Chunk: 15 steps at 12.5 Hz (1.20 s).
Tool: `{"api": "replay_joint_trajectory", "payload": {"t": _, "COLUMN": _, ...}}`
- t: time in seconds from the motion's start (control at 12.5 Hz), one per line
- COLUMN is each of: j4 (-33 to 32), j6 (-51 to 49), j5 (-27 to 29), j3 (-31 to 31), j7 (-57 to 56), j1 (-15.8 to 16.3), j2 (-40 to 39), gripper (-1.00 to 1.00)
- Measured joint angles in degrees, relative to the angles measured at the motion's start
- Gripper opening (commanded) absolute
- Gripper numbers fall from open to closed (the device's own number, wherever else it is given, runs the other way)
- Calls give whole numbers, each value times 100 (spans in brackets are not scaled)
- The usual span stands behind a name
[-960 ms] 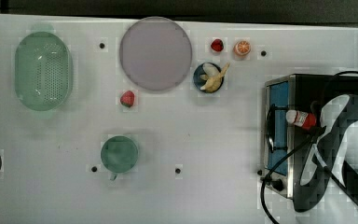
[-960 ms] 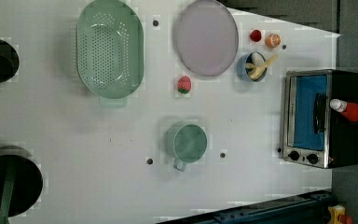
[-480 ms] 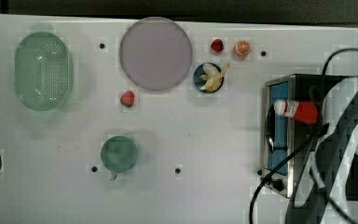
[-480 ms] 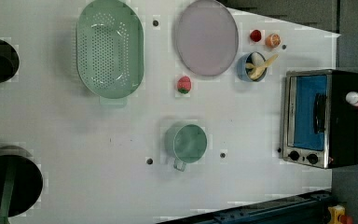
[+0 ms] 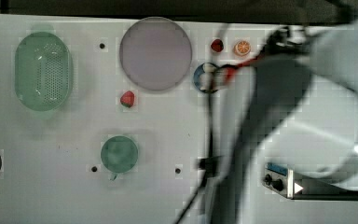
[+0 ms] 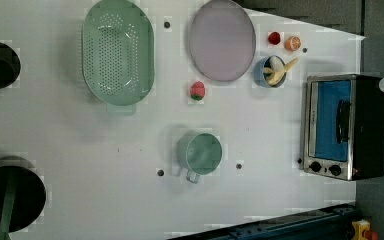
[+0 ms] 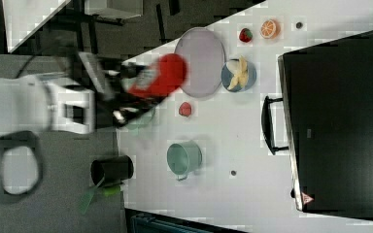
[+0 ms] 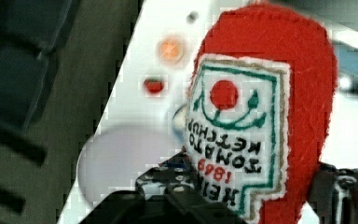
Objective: Pick Ketchup from oven and place it on table.
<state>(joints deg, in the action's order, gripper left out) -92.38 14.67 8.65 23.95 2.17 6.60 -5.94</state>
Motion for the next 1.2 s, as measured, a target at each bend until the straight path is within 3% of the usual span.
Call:
{"api": "replay_joint_trajectory", "payload": {"t": 0.32, "j4": -39, "j6": -340, "j5": -25, "j3": -760, "j7": 13, "j1": 421, "j2": -96, "gripper": 27}}
{"api": "replay_joint_trajectory", "payload": {"t": 0.64, "j4": -643, "j6": -292, "j5": -358, "j3": -825, "j7": 28, "j1": 831, "j2": -270, "gripper": 27}}
{"api": "replay_joint_trajectory", "payload": {"t": 0.88, "j4": -1399, "j6": 361, "j5": -556, "j3": -1056, "j7": 8, "j1": 798, "j2": -348, "gripper": 27}}
{"api": "replay_joint_trajectory", "payload": {"t": 1.2, "j4": -2579, "j6": 1358, "j5": -380, "j3": -997, "j7": 10, "j1": 872, "j2": -471, "gripper": 27}}
